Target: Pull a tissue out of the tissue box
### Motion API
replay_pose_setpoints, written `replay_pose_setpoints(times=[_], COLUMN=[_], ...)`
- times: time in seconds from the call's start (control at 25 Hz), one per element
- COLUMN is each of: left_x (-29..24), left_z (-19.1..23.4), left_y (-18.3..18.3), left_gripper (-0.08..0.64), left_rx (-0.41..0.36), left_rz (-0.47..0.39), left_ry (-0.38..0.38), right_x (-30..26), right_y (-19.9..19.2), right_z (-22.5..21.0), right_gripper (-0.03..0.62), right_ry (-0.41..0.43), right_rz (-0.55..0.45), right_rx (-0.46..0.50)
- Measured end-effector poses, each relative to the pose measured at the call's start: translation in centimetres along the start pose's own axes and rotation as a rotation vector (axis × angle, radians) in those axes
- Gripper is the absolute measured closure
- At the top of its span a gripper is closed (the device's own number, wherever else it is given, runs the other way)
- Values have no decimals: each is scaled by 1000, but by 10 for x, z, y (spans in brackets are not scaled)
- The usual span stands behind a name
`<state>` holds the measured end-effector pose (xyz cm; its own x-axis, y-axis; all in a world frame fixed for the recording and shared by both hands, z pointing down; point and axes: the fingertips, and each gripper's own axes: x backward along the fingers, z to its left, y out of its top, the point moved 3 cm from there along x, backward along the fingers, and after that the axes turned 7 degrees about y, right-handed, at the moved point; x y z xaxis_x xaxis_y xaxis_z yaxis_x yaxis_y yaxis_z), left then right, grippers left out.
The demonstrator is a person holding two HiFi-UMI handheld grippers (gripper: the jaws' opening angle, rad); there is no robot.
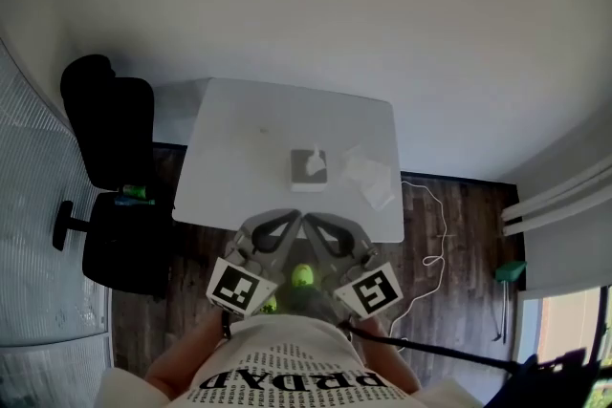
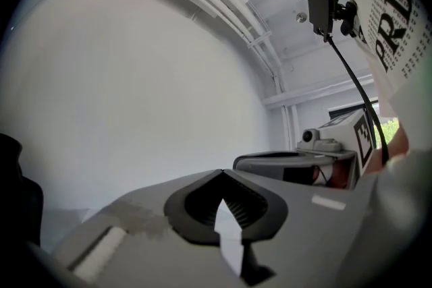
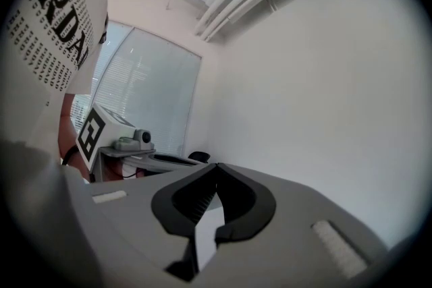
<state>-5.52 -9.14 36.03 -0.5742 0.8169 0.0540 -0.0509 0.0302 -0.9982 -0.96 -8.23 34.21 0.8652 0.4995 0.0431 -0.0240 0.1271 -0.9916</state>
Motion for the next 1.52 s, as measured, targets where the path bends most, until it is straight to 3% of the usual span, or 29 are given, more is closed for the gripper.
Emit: replay_pose_setpoints(times=[0.32,0.84,1.52], left_x=[-59,-136,-174], left_z=[12,15,47], left_y=[10,-8,-25], left_gripper=[554,554,554], left_rx=[-11,-28,-11], left_rz=[-3,32,104], left_ry=[69,159,88], right_x=[-8,-6,-35], right_y=[3,-21,-44], right_z=[-63,-141,-183], right_gripper=[583,583,583], right_ry=[54,128,45], right_rz=[-30,-46,9], right_rx=[12,-18,-54])
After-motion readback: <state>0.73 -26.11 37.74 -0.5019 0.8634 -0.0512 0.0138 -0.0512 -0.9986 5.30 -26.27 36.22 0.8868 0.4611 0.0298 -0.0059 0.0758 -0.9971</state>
